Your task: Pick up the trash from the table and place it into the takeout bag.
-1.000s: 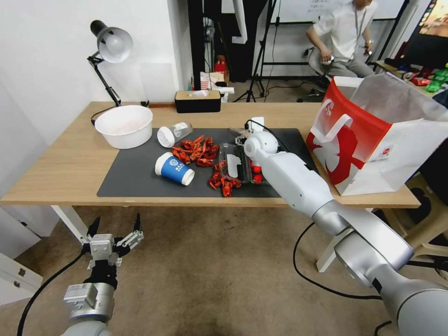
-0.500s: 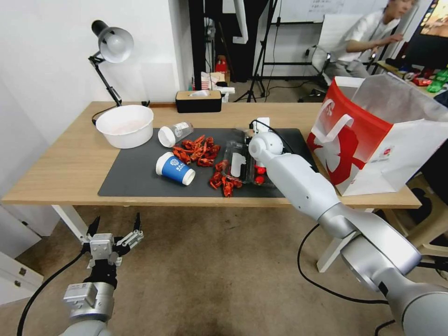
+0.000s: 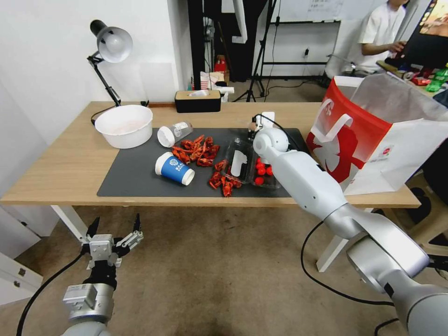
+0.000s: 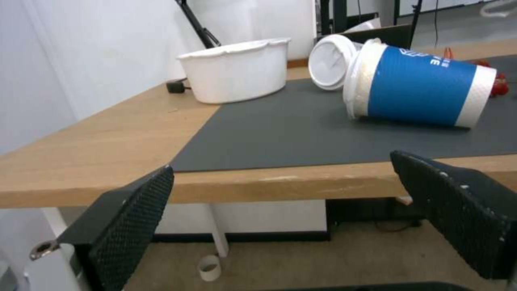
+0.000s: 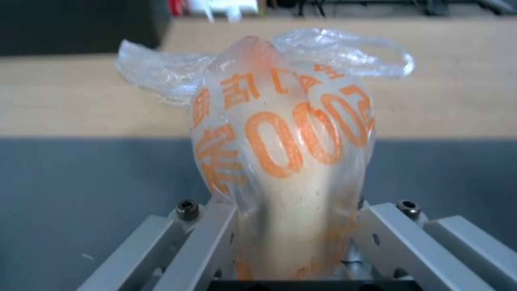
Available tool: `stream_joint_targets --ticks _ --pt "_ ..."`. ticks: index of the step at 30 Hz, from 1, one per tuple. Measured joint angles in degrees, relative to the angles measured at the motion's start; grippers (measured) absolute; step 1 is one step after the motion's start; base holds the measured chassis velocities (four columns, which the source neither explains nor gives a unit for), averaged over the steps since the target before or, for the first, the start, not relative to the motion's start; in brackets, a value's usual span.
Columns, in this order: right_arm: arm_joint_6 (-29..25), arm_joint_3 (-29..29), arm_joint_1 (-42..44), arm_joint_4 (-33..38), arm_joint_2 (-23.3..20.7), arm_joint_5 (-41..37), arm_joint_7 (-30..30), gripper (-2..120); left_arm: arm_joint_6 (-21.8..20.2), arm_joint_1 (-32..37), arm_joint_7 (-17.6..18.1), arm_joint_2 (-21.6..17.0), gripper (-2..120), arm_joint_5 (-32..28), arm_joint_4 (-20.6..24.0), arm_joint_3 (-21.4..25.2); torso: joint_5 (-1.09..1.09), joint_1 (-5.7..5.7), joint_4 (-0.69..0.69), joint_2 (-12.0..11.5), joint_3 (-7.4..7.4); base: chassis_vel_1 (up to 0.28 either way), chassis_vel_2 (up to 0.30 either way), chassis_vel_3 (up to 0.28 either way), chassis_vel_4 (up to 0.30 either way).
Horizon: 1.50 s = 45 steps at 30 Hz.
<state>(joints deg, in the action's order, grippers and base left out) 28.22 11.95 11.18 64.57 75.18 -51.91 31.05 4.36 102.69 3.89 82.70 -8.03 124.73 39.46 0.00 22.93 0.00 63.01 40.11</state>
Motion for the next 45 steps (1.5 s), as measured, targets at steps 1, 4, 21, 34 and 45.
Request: stream_joint_targets --ticks 1,4,21,34,45 --pt "-1.18 -0.06 0.23 1.71 -0.64 0.36 -0.53 10 0.01 -0.06 0.01 -0.02 100 -0.02 0.0 0.07 0.01 0.0 0.01 0.0 0.0 0.0 0.0 0.0 0.0" --pt "-2.75 -0.55 1.05 6.52 -2.63 1.83 -1.46 10 0.07 -0.1 0.03 -0.08 100 -0.07 -0.05 0.22 0.0 -0.01 0.0 0.0 -0.01 0.0 0.0 0.0 0.0" --pt "0.61 -10.92 5.56 33.93 -20.14 5.53 6.21 10 0.22 0.11 0.09 -0.46 100 -0.56 -0.07 0.74 0.02 -0.01 0.0 0.01 -0.01 0.0 0.0 0.0 0.0" --pt "2.66 -23.93 15.38 38.13 -33.1 -5.05 6.91 16 0.32 0.13 0.02 -0.16 100 0.01 0.37 -0.37 0.0 -0.02 0.0 0.02 -0.01 0.0 0.0 0.0 0.0" --pt "2.59 -25.5 17.78 38.54 -32.84 -5.11 7.05 53 0.32 0.55 0.01 -0.08 100 0.17 0.94 -0.06 0.0 -0.02 0.0 0.01 0.0 0.0 0.0 0.0 0.0"
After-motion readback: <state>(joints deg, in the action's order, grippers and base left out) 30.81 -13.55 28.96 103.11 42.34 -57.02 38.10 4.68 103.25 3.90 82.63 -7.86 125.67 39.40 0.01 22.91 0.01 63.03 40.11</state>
